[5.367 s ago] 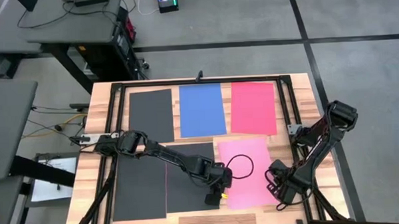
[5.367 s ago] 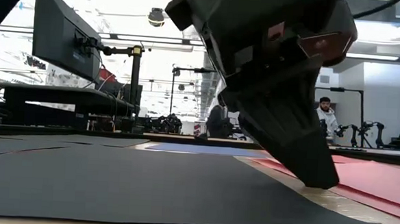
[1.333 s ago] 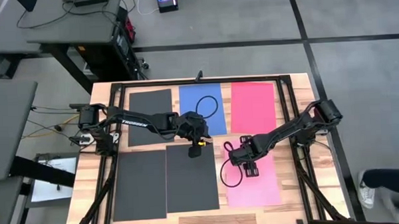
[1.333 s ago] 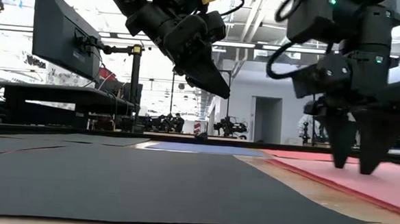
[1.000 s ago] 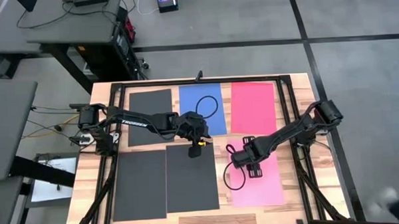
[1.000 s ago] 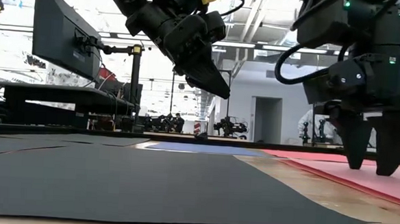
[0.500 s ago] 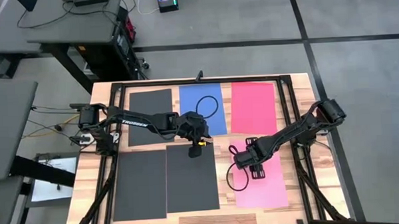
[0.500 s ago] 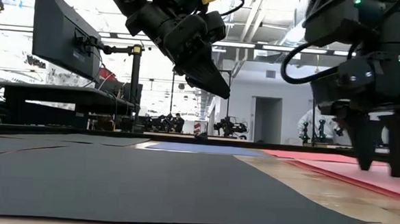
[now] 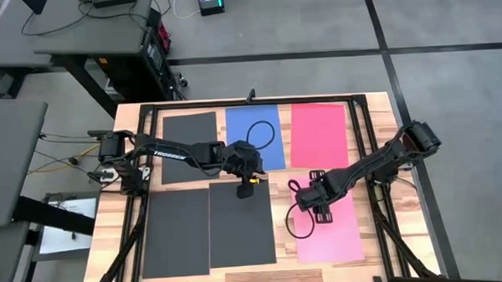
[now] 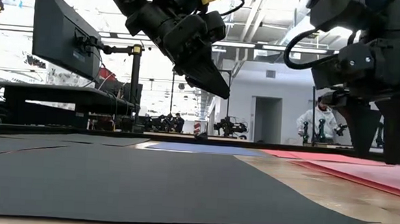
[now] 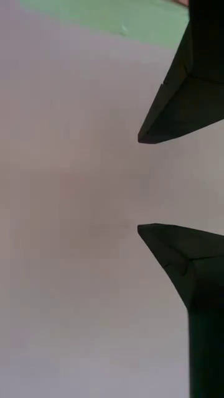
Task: Organize paper
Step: Stack the black paper on top of the black paper
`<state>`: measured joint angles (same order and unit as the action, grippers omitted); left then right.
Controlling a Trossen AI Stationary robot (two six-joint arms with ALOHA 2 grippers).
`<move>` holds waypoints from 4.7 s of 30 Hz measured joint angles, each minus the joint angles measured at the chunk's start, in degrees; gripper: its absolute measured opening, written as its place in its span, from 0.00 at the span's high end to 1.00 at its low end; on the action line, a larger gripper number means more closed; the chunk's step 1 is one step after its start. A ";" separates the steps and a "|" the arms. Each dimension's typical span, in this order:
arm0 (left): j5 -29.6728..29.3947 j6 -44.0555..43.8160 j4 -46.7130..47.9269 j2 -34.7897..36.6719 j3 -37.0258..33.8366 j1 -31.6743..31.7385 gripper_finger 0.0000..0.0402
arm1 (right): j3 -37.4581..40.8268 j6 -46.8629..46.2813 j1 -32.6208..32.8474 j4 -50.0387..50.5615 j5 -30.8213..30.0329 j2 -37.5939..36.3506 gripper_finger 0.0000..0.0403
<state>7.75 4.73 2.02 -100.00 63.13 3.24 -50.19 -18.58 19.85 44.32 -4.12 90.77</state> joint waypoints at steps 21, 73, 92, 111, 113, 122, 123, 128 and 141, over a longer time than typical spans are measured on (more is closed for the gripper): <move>-24.00 -11.75 15.59 33.68 -15.25 -10.39 0.73 | -13.77 20.08 -10.33 -32.73 -0.50 12.67 0.52; -24.33 -23.01 19.28 37.07 -31.47 -8.41 0.73 | -33.86 29.04 -11.40 -23.52 0.19 25.76 0.53; -21.18 -11.15 31.45 20.20 -24.64 0.34 0.43 | -33.88 28.13 -12.39 -25.23 0.02 25.76 0.53; -24.51 -3.53 36.11 18.29 -24.50 0.66 0.33 | -33.93 27.64 -12.39 -25.75 0.11 25.74 0.54; -24.53 -2.84 35.94 18.29 -24.50 -0.31 0.33 | -33.93 27.62 -12.39 -25.75 0.11 25.74 0.54; -25.54 -5.17 37.52 15.54 -24.81 -3.19 0.33 | -33.94 27.62 -12.39 -26.19 0.11 25.74 0.54; -25.96 -5.26 37.61 14.94 -24.73 -3.18 0.33 | -33.95 27.62 -12.39 -26.35 0.11 25.74 0.54; -28.69 -5.29 37.49 14.32 -24.61 -3.28 0.33 | -33.95 27.62 -12.39 -26.40 0.11 25.72 0.54; -35.50 -5.52 38.94 21.19 -23.96 -3.12 0.33 | -33.95 27.59 -12.45 -26.41 0.11 25.72 0.54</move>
<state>-27.75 -0.78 40.96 -78.80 39.18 0.12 -84.14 9.02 7.40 17.91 -4.01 116.49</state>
